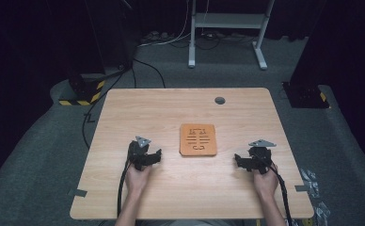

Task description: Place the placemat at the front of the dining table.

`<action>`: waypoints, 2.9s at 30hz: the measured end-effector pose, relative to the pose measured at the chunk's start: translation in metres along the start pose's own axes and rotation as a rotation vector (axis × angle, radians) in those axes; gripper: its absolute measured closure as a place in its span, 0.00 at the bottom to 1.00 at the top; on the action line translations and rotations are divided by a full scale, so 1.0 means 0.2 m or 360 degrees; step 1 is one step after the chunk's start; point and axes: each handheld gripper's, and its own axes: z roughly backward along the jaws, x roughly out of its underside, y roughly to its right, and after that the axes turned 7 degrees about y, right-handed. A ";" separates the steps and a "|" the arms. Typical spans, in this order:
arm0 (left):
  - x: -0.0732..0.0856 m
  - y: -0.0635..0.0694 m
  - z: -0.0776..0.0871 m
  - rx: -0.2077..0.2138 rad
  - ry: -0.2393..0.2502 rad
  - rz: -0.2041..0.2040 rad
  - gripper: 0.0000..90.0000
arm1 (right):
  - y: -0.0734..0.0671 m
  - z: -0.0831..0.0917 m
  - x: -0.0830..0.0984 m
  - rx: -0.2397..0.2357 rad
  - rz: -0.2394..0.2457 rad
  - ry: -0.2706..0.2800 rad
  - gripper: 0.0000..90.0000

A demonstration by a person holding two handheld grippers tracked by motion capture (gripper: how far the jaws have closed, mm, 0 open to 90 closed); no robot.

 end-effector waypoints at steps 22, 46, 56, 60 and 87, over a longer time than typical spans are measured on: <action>0.00 0.01 0.00 0.0011 -0.0018 -0.0053 0.26 | -0.01 0.00 0.00 0.0020 -0.0015 0.0001 0.12; -0.01 0.07 0.02 0.0055 -0.0019 -0.0013 0.29 | 0.00 0.01 0.00 0.0016 -0.0003 -0.0003 0.12; -0.02 0.11 0.01 0.0094 -0.0008 -0.0027 0.30 | 0.00 0.01 0.01 0.0032 -0.0019 -0.0002 0.12; -0.03 0.12 0.02 0.0103 0.0008 -0.0021 0.30 | 0.00 0.01 0.01 0.0032 -0.0019 -0.0004 0.12; -0.17 0.26 -0.08 0.0141 -0.0014 -0.0107 0.28 | 0.00 0.01 0.01 0.0035 -0.0002 0.0003 0.12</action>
